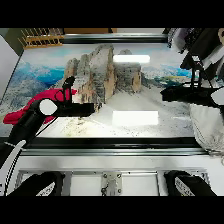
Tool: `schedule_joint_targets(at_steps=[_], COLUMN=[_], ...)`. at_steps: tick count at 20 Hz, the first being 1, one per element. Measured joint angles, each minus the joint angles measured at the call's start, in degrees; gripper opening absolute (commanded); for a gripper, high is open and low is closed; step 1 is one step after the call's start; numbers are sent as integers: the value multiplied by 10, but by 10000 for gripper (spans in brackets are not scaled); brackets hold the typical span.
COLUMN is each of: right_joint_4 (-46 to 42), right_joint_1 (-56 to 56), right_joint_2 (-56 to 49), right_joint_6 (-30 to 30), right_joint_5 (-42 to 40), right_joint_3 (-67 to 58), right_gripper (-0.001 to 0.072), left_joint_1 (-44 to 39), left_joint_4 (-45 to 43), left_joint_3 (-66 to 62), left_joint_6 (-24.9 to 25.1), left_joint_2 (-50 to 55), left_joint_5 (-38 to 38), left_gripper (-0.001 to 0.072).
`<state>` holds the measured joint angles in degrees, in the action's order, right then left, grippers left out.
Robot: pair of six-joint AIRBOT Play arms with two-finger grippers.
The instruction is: Fold the clothes and pants, and hang the long-sleeved shirts on hangers.
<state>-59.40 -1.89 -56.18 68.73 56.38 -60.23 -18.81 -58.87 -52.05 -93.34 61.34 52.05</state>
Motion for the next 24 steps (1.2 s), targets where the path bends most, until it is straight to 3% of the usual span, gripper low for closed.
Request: schedule_joint_targets(at_steps=[8,9,10,11,14,19,24], right_joint_4=[0,0,0,0,0,0,0], right_joint_1=[0,0,0,0,0,0,0], right_joint_2=[0,0,0,0,0,0,0], right_joint_6=[0,0,0,0,0,0,0], right_joint_5=[0,0,0,0,0,0,0], right_joint_3=[0,0,0,0,0,0,0], right_gripper=[13,13,13,13,13,13,13], left_joint_1=[0,0,0,3,41,180,285], left_joint_4=[0,1,1,-2,-57,-241,-314], left_joint_3=[0,0,0,-2,-27,-106,-129], left_joint_6=[0,0,2,7,32,71,110], left_joint_2=[0,0,0,0,2,49,146], left_joint_5=[0,-2,-5,-7,2,71,123], left_gripper=[8,44,409,717,713,712,711])
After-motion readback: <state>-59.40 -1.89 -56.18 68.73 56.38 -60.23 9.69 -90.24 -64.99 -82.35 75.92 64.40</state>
